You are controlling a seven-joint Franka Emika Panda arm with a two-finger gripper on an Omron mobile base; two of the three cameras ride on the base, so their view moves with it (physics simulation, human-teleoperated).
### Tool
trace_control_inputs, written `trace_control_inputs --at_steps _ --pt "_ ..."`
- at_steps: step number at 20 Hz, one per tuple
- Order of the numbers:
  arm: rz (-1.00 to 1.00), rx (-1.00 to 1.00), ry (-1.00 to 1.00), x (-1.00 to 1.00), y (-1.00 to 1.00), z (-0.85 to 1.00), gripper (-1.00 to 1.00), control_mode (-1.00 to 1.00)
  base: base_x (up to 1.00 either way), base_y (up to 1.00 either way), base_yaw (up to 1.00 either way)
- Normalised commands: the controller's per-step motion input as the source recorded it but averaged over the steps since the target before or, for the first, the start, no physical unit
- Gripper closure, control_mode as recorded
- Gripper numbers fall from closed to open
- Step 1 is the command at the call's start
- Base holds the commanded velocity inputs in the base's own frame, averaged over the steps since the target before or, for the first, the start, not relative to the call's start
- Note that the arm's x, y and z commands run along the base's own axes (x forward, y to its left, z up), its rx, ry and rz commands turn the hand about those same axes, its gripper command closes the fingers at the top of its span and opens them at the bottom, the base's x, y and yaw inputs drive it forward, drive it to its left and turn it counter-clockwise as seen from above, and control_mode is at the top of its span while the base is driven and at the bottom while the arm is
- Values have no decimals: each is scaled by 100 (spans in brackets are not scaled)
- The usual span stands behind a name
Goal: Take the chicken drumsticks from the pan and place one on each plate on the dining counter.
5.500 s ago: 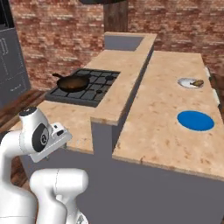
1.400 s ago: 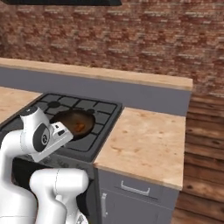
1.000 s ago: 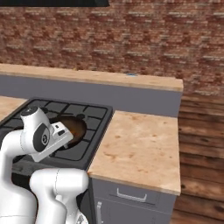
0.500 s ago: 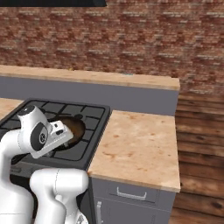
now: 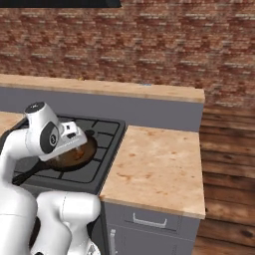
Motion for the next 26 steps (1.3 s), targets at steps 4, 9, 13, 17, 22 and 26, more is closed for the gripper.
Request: trace_control_inputs --at_steps 4,9,13,17,22,26 --pt "-11 11 0 46 0 37 -100 -100 0 0 0" --pt "-17 7 1 33 20 1 -100 -100 0 0 0" --pt "-33 7 0 7 33 -47 -100 -100 0 0 0" --pt "-30 6 4 11 18 -51 -100 -100 0 0 0" --pt "-21 2 3 35 0 -32 -100 -100 0 0 0" --pt "-8 0 7 60 0 -28 -100 -100 0 0 0"
